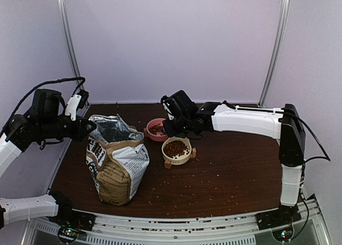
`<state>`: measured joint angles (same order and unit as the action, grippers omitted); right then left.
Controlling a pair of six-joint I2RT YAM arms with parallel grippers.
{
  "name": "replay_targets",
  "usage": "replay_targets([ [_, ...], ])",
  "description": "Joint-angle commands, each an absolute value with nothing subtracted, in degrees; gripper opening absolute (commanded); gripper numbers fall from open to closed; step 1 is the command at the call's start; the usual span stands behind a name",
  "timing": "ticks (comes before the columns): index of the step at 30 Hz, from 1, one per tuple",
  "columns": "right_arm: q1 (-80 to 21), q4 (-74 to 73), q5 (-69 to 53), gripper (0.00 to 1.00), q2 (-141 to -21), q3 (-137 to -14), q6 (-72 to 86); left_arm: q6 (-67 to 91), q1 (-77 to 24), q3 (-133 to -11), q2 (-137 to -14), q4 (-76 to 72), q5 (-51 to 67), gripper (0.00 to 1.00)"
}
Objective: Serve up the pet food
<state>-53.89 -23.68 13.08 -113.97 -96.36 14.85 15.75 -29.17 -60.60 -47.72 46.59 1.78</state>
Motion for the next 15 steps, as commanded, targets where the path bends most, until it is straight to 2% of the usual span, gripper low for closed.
replay_targets([
  [1,-53.15,-28.46,13.46,0.00,-114.92,-100.36,14.85,14.98,-28.04,-60.69,-46.50,42.26,0.48,0.00],
  [10,-52.79,-35.12,12.91,0.00,-115.92,-106.53,13.03,15.12,-28.04,-60.73,-46.83,42.11,1.22,0.00],
  [15,-52.86,-33.71,13.13,0.00,-108.05,-102.59,13.37,15.91,-27.97,-61.30,-47.78,42.49,1.88,0.00],
])
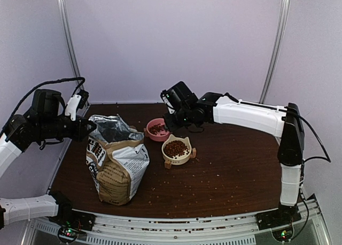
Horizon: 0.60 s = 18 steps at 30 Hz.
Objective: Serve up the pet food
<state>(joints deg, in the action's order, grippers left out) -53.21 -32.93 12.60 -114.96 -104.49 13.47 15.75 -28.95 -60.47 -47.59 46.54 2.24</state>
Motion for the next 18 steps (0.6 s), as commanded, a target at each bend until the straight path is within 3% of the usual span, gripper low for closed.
replay_targets([
  [1,-52.85,-32.67,13.22,0.00,-105.55,-100.91,13.56,16.11,-28.00,-61.34,-47.96,42.43,2.18,0.00],
  [11,-49.69,-24.80,21.94,0.00,-78.75,-71.17,20.11,17.48,-27.91,-61.18,-48.95,41.76,4.53,0.00],
  [18,-43.58,-9.05,27.27,0.00,-66.21,-44.90,24.78,19.00,-27.60,-61.49,-49.14,41.50,4.86,0.00],
])
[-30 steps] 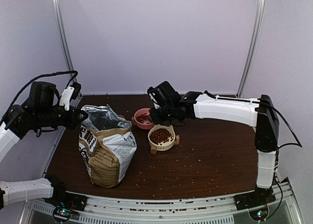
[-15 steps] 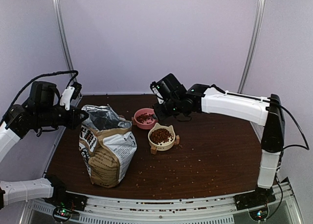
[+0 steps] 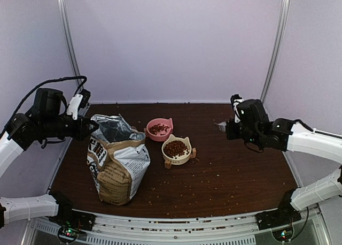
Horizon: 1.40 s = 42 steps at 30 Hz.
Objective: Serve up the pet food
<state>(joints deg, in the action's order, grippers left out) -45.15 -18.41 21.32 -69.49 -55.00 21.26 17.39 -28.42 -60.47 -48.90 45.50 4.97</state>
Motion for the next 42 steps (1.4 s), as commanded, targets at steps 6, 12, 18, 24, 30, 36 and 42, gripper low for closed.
replay_targets([
  [6,-43.41,2.87,32.26,0.00,-67.98,-34.96,20.87,19.64,-27.59,-60.25,-48.96,41.45,6.05,0.00],
  [12,-42.58,8.14,32.75,0.00,-77.07,-35.47,20.23,20.30,-27.57,-59.33,-48.05,41.48,6.33,0.00],
  [18,-39.93,7.84,27.52,0.00,-83.91,-39.16,23.89,19.54,-27.53,-59.45,-47.46,41.46,8.31,0.00],
  [24,-38.88,6.47,25.11,0.35,-85.41,-39.51,25.91,18.91,-27.52,-60.16,-48.30,41.92,8.41,0.00],
  [30,-38.76,1.93,23.31,0.71,-79.38,-40.00,24.09,14.54,-24.25,-63.35,-50.85,40.76,13.67,0.00],
  [36,-40.27,-8.01,15.48,0.88,-71.23,-45.51,19.89,7.37,-17.79,-68.53,-55.97,39.01,28.24,0.00],
  [42,-48.62,-11.03,7.59,0.91,-67.31,-50.56,21.26,5.35,-17.67,-72.59,-59.03,43.32,28.52,0.25],
])
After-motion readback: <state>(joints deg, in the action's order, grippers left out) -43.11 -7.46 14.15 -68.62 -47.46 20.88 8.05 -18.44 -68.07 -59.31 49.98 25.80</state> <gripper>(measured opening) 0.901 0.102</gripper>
